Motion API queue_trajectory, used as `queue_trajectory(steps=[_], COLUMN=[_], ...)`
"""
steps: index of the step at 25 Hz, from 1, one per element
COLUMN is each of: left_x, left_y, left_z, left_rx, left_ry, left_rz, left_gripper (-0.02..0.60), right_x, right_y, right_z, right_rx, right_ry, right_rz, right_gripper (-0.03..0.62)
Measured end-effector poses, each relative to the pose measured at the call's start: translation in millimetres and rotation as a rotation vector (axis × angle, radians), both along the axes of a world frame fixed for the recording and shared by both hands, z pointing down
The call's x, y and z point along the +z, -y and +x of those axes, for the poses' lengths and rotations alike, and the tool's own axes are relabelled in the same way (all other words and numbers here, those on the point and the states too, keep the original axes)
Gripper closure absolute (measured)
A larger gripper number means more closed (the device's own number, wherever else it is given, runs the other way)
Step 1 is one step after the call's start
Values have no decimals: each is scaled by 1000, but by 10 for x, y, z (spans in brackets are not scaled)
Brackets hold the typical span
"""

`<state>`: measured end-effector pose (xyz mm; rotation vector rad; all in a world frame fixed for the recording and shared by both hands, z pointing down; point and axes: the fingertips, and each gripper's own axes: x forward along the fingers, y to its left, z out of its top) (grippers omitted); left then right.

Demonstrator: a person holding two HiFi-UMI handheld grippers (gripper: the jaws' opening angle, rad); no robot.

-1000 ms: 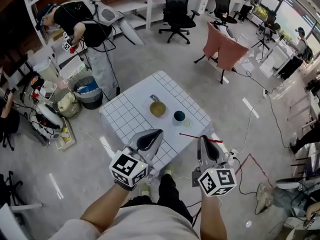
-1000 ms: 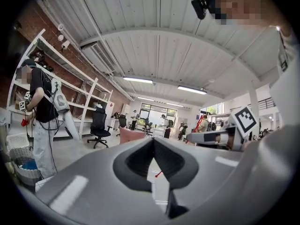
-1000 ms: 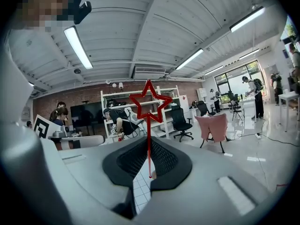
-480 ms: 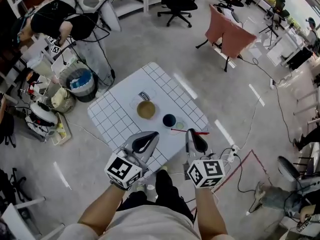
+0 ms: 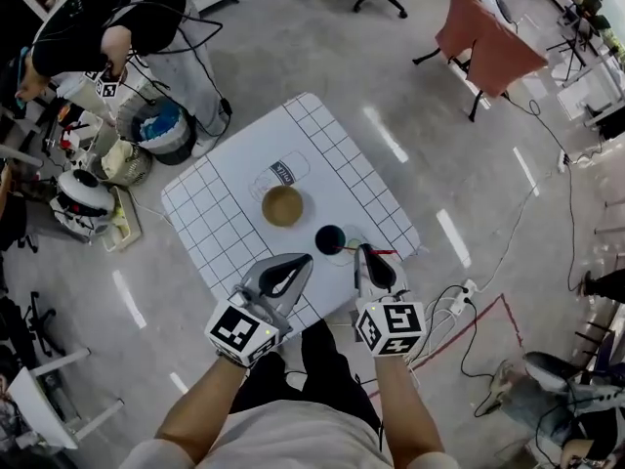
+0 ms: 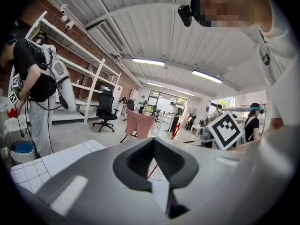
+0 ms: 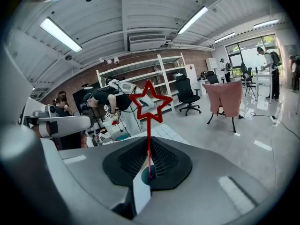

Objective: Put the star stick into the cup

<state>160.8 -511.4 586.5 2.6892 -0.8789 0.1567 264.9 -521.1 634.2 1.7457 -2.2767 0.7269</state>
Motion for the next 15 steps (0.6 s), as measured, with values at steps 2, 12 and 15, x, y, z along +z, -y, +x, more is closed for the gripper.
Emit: queue_trajectory(steps=[2,12,15], left_x=[96,577,720], left_y=[78,134,112], left_z=[30,32,26], left_rx=[-7,-65,-78], left_ry=[10,36,28], left_rz=[-7,-91,-123], left_gripper=[577,577,577], right_x=[156,823,976], right_y=[82,185,191], right_z=[-23,-133,-152], right_rx=[-15,-62,-65], right_ry=[-3,4,1], right_rz=[-21,-125,-141], right_gripper=[565,565,563])
